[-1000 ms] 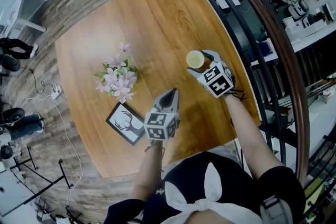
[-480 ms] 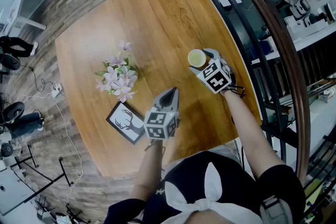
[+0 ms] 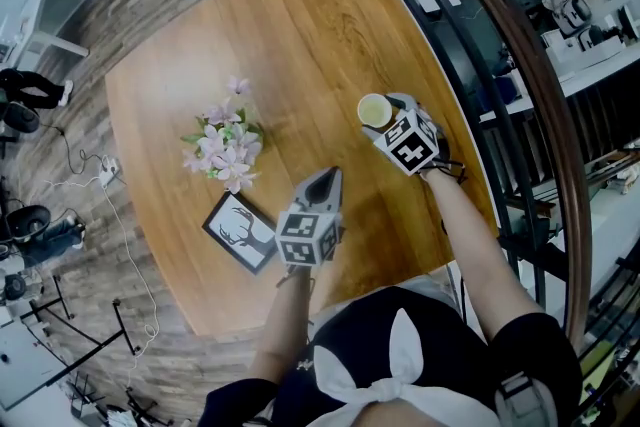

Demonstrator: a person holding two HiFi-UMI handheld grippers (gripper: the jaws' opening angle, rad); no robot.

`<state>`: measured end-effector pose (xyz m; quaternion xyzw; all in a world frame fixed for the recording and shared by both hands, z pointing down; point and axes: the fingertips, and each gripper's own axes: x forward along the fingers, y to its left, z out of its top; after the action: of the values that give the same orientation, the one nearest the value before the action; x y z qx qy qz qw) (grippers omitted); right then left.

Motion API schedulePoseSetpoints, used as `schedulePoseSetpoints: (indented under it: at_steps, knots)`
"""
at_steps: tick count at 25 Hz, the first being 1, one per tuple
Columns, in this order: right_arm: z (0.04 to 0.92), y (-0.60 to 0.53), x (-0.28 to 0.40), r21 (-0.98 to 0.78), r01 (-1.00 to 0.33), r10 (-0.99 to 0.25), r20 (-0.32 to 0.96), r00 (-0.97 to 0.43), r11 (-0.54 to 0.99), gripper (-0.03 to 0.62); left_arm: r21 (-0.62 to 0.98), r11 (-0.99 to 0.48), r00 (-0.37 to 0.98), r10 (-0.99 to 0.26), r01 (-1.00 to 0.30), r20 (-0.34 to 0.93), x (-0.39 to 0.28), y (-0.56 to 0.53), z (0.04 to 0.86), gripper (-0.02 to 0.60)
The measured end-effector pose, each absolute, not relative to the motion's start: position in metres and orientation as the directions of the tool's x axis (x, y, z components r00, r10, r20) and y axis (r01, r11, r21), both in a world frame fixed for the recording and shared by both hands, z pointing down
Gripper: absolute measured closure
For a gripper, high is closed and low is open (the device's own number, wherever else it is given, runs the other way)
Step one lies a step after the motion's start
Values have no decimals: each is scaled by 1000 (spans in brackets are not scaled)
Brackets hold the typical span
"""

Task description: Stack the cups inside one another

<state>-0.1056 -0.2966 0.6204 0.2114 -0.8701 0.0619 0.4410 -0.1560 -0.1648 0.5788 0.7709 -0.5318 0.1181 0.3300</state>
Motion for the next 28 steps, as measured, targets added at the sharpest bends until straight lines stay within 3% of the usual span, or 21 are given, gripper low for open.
schedulePoseSetpoints:
  at_steps: [28]
  knots:
    - [541, -263, -104, 162, -411, -400, 694, -599, 897, 266, 339, -242, 389, -786, -909, 481, -154, -144, 542, 572]
